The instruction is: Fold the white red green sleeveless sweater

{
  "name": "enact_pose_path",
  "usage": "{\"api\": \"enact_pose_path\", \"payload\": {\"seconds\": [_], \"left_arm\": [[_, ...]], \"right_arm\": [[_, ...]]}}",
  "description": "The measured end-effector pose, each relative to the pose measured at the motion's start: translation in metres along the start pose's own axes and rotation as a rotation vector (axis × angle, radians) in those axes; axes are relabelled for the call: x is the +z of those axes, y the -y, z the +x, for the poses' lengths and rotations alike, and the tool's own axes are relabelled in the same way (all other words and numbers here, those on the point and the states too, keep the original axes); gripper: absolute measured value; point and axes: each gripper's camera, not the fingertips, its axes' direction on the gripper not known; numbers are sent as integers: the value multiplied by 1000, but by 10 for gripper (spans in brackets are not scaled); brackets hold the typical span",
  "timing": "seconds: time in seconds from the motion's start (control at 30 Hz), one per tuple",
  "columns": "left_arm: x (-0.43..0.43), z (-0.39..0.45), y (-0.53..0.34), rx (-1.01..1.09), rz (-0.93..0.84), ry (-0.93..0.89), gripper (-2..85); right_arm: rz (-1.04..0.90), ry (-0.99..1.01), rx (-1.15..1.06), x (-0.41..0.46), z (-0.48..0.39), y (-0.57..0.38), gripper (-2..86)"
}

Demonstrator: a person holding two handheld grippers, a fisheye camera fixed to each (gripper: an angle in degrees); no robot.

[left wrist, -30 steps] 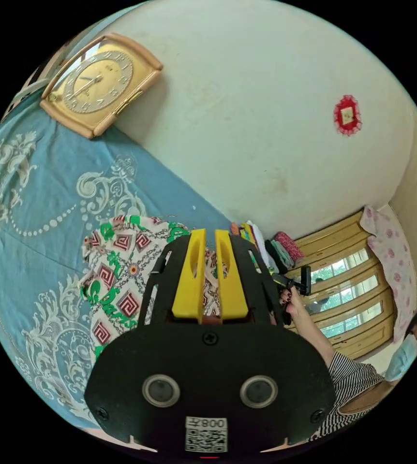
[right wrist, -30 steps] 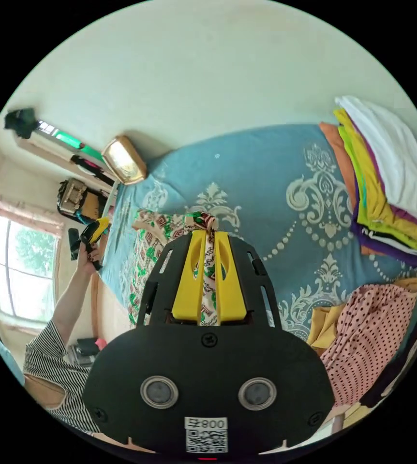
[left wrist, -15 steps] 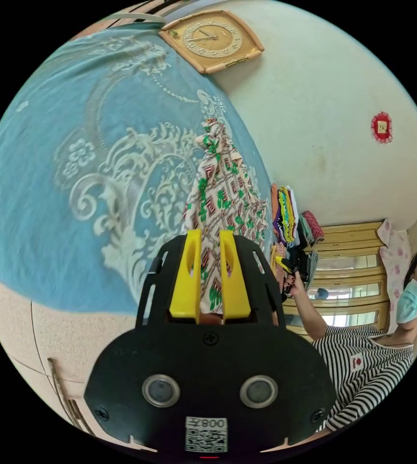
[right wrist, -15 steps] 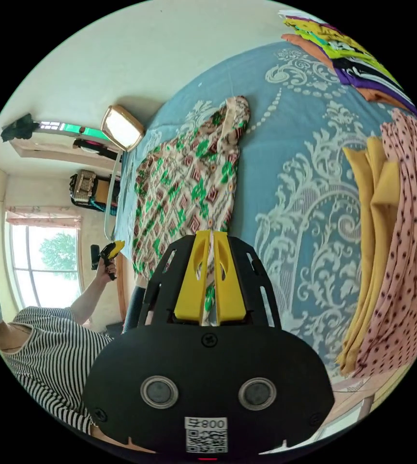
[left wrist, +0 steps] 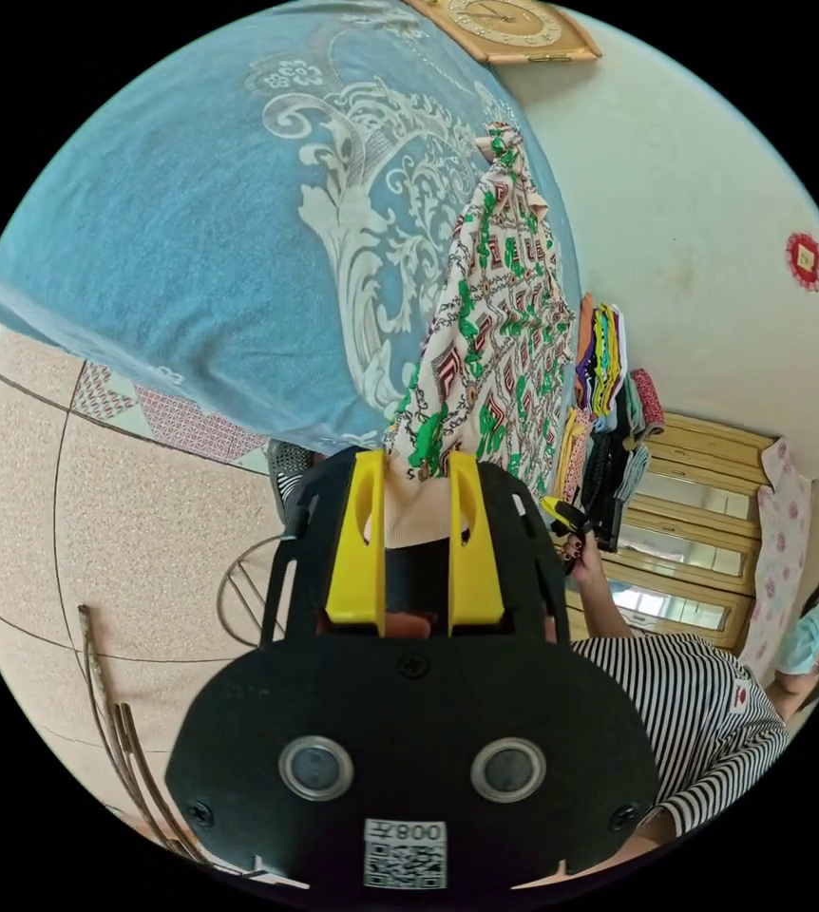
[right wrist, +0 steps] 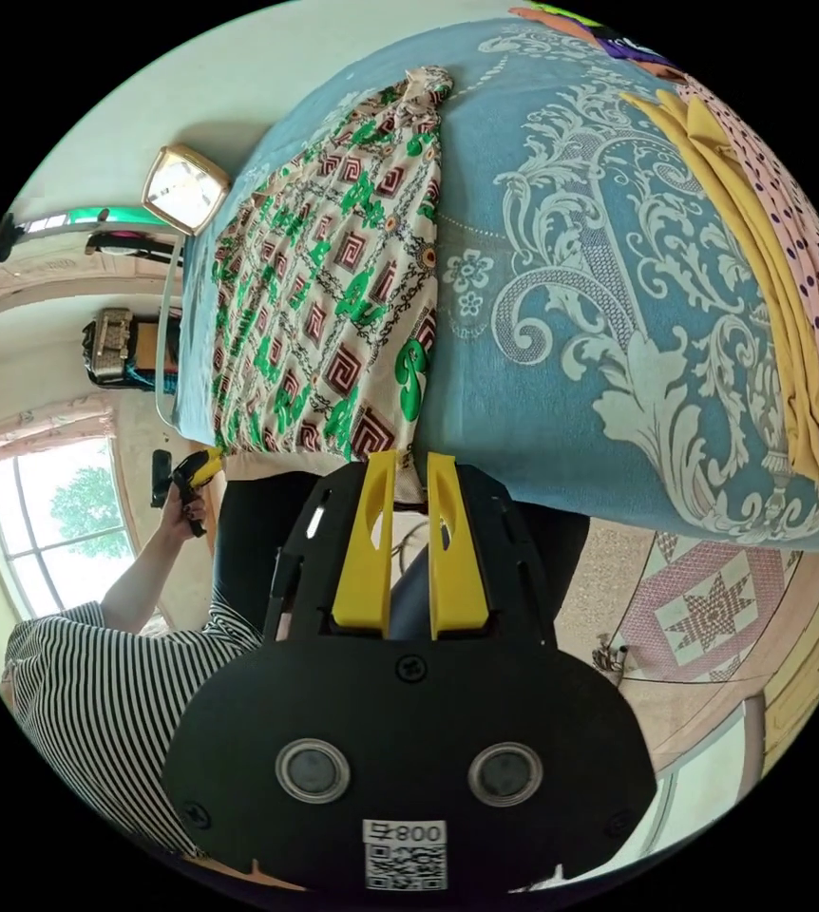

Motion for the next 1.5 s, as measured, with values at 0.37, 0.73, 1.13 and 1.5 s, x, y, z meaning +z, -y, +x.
{"api": "enact_pose_path", "payload": {"seconds": [0.37,0.73,1.13,1.5], "left_arm": [[-4,-5,-22,4,15,-88,25],[-16,4,-48,29,27,-131,21],[-171,231,84,463,395,-306,17],[-295,398,-38,906,515,-181,18]], "right_arm": [[45,56,69,30,-4,-18,62],[43,43,58,49,-7,-43,15],[536,162,-330,-221,-116,70,4],[743,57,-605,-327,-201,-41,5]]}}
